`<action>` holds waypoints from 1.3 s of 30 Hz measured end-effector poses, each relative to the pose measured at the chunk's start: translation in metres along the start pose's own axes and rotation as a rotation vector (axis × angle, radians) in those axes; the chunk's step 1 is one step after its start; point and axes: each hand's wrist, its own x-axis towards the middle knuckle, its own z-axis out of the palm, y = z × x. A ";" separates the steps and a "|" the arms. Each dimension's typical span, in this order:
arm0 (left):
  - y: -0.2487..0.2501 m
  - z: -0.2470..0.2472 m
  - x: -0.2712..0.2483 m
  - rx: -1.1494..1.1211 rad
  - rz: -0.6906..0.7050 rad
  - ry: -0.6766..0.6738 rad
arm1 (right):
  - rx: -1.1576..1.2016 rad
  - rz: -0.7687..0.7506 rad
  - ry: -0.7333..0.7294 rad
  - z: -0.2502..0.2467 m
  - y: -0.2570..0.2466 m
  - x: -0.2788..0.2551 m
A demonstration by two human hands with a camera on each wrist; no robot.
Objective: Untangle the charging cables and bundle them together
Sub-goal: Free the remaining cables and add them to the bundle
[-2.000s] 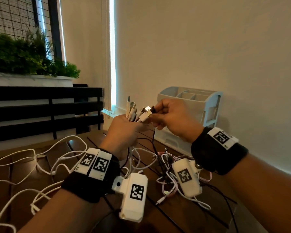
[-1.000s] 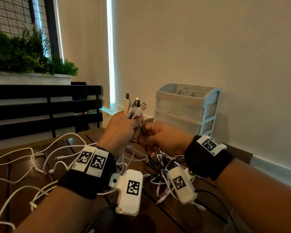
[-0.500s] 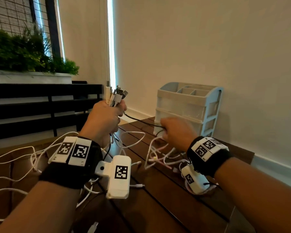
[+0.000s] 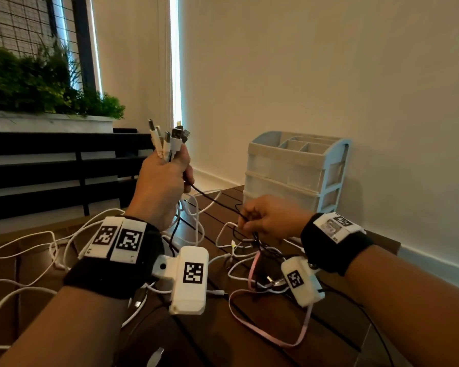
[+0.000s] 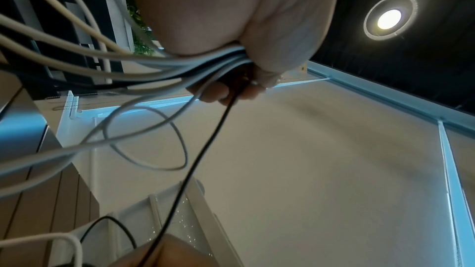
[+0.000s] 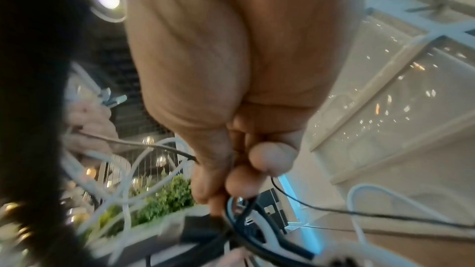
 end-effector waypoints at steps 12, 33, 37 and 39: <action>0.008 -0.010 0.001 0.405 0.374 0.053 | -0.397 -0.066 0.306 -0.009 0.001 0.013; 0.021 -0.023 0.011 0.222 0.167 0.113 | -0.387 0.065 0.112 0.001 0.002 0.020; 0.021 -0.032 0.015 0.249 0.163 0.129 | 0.208 0.163 -0.028 0.001 0.010 0.012; 0.020 -0.038 0.018 0.253 0.114 0.151 | 0.081 0.151 -0.010 -0.001 0.013 0.011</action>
